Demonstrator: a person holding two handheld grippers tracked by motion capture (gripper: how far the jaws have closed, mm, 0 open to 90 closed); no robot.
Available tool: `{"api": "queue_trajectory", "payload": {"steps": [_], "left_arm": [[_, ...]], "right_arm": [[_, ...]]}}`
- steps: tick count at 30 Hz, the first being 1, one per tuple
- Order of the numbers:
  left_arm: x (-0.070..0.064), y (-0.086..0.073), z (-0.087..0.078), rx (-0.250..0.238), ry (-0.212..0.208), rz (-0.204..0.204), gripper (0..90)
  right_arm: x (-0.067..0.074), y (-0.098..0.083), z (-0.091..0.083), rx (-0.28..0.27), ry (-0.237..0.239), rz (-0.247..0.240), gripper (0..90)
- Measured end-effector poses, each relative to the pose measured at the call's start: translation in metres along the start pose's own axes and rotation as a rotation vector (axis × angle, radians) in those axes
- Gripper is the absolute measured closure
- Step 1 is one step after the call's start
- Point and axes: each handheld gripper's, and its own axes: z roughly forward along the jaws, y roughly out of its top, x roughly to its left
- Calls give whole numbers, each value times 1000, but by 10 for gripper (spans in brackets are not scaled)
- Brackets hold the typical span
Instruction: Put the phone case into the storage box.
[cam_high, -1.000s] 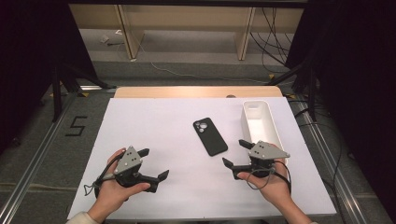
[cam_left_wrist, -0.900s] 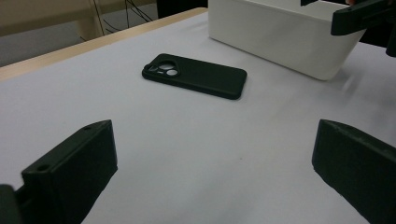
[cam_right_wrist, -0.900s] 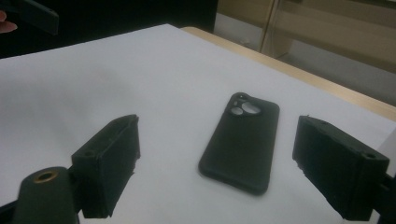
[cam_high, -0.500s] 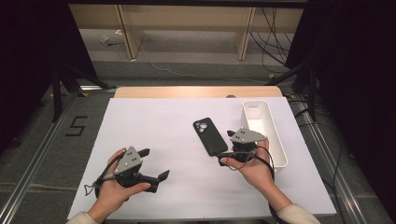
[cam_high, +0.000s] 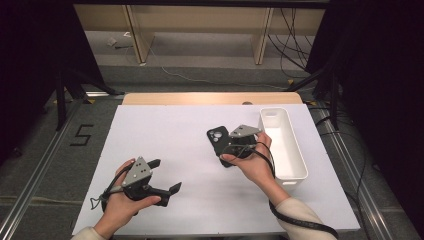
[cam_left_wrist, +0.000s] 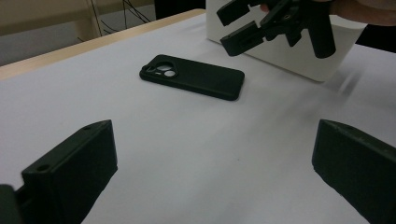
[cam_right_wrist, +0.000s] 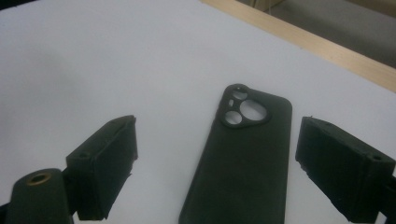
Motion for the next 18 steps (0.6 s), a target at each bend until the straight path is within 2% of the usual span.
{"api": "queue_trajectory", "payload": {"steps": [3, 8, 16, 17, 18], "left_arm": [[0, 0, 0, -1, -1, -1, 0], [0, 0, 0, -2, -4, 1, 0], [0, 0, 0, -1, -6, 2, 0], [0, 0, 0, -1, -6, 1, 0], [0, 0, 0, -1, -6, 2, 0]], "right_arm": [[-3, 1, 14, 40, -10, 11, 129], [-6, 3, 25, 73, -23, 20, 120], [-13, 0, 49, 175, -41, 43, 97], [-15, -1, 54, 206, -51, 51, 93], [-15, -1, 54, 206, -51, 51, 93]]}}
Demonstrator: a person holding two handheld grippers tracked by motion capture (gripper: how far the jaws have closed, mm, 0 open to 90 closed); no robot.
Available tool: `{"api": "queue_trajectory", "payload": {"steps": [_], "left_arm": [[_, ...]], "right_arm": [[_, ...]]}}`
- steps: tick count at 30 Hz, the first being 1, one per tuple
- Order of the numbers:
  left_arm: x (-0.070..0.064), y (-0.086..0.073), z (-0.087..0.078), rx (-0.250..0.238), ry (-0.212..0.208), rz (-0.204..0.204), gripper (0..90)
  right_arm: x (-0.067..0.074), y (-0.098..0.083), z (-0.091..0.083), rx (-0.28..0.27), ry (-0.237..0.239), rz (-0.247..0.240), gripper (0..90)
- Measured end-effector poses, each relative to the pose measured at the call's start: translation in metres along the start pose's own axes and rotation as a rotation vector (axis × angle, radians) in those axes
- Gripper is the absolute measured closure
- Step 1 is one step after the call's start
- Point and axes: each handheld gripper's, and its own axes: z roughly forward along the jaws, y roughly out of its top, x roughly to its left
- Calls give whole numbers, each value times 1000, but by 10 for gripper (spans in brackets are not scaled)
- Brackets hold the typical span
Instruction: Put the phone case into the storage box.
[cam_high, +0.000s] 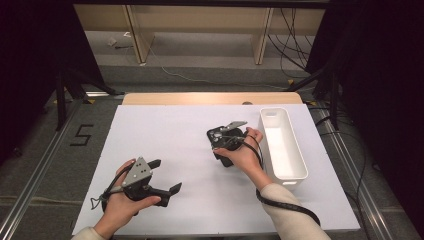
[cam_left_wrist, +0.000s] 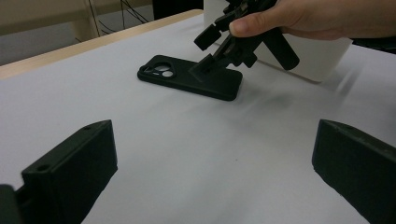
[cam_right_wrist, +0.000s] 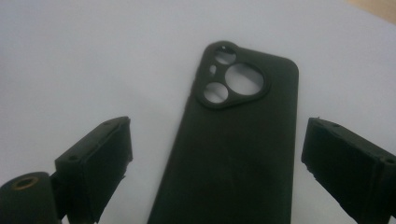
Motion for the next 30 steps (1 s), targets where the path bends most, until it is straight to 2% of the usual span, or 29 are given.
{"api": "queue_trajectory", "payload": {"steps": [11, 15, 19, 30], "left_arm": [[0, 0, 0, 0, -5, 0, 0], [0, 0, 1, 1, -7, 4, 0], [0, 0, 1, 0, -8, 1, 0], [0, -1, 1, 4, -13, 1, 0]], "right_arm": [[-13, 2, 19, 132, -8, 47, 74], [-13, 3, 22, 159, 0, 65, 65], [-13, 5, 26, 186, 2, 54, 70], [-15, 10, 31, 256, 13, 66, 71]]}}
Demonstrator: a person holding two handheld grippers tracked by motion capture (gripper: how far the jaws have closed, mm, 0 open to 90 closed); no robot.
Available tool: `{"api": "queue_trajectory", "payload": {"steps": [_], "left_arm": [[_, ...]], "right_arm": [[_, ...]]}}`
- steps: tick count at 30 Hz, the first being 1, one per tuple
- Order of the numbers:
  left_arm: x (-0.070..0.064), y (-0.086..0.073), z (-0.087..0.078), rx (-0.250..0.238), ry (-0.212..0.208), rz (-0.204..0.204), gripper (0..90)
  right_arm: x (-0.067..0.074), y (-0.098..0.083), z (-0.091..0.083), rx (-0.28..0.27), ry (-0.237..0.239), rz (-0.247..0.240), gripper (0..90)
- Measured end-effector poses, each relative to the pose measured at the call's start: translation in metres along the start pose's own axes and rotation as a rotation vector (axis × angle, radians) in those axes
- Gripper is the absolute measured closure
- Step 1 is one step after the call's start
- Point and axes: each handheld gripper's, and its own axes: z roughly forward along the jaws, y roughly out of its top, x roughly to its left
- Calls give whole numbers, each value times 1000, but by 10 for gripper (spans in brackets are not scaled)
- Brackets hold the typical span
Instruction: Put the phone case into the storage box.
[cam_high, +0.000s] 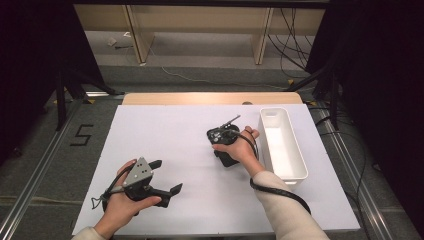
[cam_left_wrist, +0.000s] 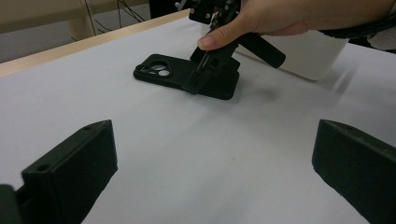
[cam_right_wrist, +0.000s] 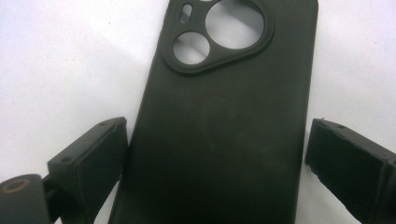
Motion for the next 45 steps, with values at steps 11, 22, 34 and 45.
{"api": "queue_trajectory", "payload": {"steps": [11, 22, 34, 45], "left_arm": [[0, 0, 0, 0, -4, 0, 0], [0, 0, 0, 0, -7, 0, 0], [0, 0, 1, 0, -10, 1, 0], [0, -1, 1, 3, -13, -4, 0]], "right_arm": [[-1, 9, 1, 62, 3, 0, 71], [0, 15, 2, 104, -4, 19, 79], [3, 17, 2, 116, -25, 38, 105], [4, 17, 1, 116, -35, 64, 117]]}}
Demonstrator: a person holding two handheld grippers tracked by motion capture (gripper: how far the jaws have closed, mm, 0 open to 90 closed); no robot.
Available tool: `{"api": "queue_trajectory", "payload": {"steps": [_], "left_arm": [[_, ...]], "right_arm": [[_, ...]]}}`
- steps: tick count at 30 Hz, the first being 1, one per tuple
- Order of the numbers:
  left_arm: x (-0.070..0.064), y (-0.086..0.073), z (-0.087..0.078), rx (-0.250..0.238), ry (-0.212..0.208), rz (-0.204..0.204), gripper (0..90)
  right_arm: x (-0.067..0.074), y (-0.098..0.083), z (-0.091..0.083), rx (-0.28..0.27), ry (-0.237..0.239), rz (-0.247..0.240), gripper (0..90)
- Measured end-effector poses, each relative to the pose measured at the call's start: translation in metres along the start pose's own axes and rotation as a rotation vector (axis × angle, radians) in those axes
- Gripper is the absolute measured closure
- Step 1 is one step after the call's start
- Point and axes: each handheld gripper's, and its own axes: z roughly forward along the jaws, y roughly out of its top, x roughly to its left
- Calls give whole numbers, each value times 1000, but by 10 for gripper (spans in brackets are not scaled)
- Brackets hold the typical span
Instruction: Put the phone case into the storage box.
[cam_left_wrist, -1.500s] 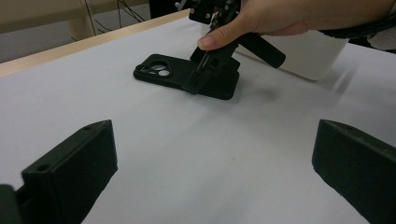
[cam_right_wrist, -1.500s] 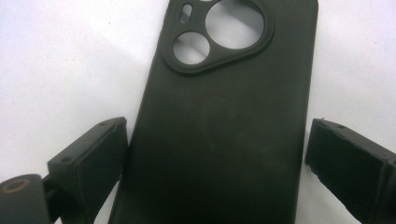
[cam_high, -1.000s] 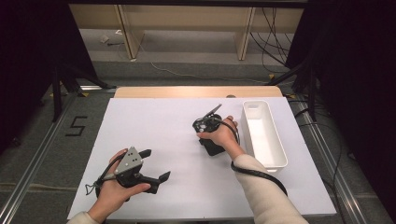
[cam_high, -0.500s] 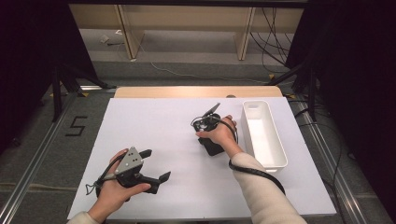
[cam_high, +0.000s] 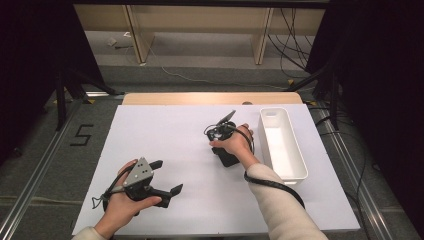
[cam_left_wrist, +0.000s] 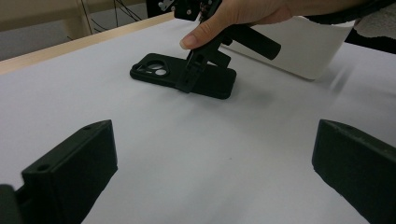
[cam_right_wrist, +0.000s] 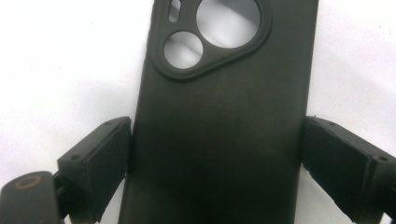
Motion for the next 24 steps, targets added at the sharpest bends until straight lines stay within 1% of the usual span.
{"api": "queue_trajectory", "payload": {"steps": [11, 16, 24], "left_arm": [[1, 0, 0, 0, 0, 3, 0], [0, 0, 0, 1, -2, -2, 0], [1, 0, 0, 0, -2, -3, 0]], "right_arm": [[1, 0, -1, 7, -9, 16, 127], [1, 0, -1, 8, -11, 19, 130], [1, 0, -1, 0, -10, 28, 140]]}}
